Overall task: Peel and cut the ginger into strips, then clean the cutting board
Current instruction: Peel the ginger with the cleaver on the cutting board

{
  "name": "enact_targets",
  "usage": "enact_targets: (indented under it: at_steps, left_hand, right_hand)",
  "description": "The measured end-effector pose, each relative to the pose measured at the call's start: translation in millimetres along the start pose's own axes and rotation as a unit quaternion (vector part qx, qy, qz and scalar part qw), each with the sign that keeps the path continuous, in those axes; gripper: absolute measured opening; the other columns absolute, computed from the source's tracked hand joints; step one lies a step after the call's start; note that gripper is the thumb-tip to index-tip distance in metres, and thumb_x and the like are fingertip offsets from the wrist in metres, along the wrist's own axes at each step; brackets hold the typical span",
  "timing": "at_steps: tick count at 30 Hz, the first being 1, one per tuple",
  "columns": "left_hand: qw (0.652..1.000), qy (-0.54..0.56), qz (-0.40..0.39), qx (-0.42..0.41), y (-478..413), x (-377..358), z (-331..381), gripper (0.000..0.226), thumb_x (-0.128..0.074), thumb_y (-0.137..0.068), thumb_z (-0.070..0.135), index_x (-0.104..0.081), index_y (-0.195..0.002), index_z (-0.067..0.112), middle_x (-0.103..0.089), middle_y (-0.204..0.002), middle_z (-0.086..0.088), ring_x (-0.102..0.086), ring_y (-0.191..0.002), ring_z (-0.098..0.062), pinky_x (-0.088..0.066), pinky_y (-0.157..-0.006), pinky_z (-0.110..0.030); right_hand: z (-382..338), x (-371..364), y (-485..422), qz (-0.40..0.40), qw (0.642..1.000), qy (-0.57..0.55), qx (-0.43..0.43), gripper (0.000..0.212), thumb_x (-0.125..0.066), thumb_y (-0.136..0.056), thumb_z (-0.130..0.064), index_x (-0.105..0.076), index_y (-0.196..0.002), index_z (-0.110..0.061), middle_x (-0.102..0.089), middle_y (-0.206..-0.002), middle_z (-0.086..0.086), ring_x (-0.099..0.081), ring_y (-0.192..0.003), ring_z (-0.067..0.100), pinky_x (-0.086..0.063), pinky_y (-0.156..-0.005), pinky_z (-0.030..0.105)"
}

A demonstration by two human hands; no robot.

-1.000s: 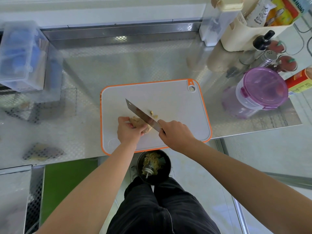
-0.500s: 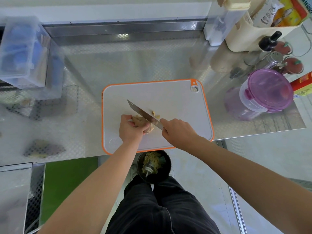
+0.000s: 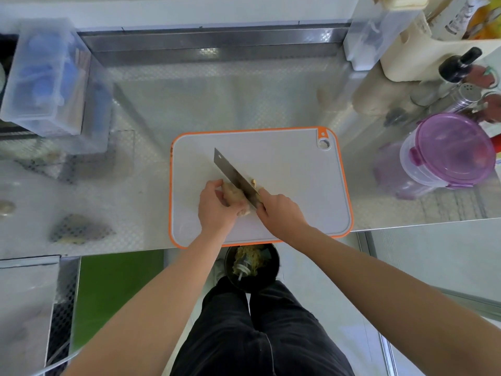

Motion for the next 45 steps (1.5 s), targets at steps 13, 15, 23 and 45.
enact_targets:
  at_steps: [13,15,23,45]
  left_hand:
    - [0.985,-0.158,-0.005,-0.063,13.4,-3.3,16.0,0.053,-0.071,-0.065,0.037,-0.055,-0.113,0.021,-0.062,-0.105,0.002,-0.064,-0.089,-0.018,-0.049,-0.074,-0.032]
    - [0.984,-0.164,-0.004,-0.065,14.6,-2.5,16.4,0.049,-0.072,-0.065,0.037,-0.057,-0.109,0.02,-0.062,-0.103,0.002,-0.064,-0.087,-0.018,-0.045,-0.069,-0.029]
    - [0.978,-0.191,0.002,-0.089,15.5,0.8,22.4,0.043,-0.079,-0.071,0.031,-0.062,-0.107,0.015,-0.06,-0.101,-0.002,-0.057,-0.089,-0.018,-0.033,-0.07,-0.025]
    - [0.946,-0.274,-0.089,-0.15,17.9,-8.2,32.8,0.049,-0.072,-0.075,0.019,-0.063,-0.122,0.032,-0.045,-0.113,0.0,-0.047,-0.107,-0.022,-0.042,-0.085,-0.028]
  right_hand:
    - [11.1,27.4,22.3,0.035,0.997,-0.068,0.001,0.015,-0.039,-0.099,-0.025,-0.037,-0.087,-0.016,-0.043,-0.061,0.002,-0.041,-0.055,0.024,-0.025,-0.046,0.029]
    - [3.8,23.5,25.3,0.032,0.998,-0.05,0.014,0.013,-0.038,-0.099,-0.027,-0.041,-0.093,-0.015,-0.045,-0.065,0.003,-0.043,-0.06,0.027,-0.025,-0.047,0.029]
    - [-3.1,21.1,21.4,0.014,0.999,0.04,0.011,0.019,-0.035,-0.097,-0.019,-0.047,-0.11,-0.01,-0.042,-0.07,0.005,-0.045,-0.068,0.03,-0.034,-0.058,0.032]
    - [8.4,16.9,-2.1,0.031,0.995,-0.094,-0.023,0.018,-0.038,-0.099,-0.026,-0.038,-0.087,-0.013,-0.05,-0.07,0.008,-0.05,-0.059,0.029,-0.038,-0.051,0.031]
Point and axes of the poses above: each hand's wrist, its own y-axis away from the middle knuckle, its own x-axis out of the back of the hand, z = x × y, the point moved 10 cm from there along -y, towards the middle knuckle
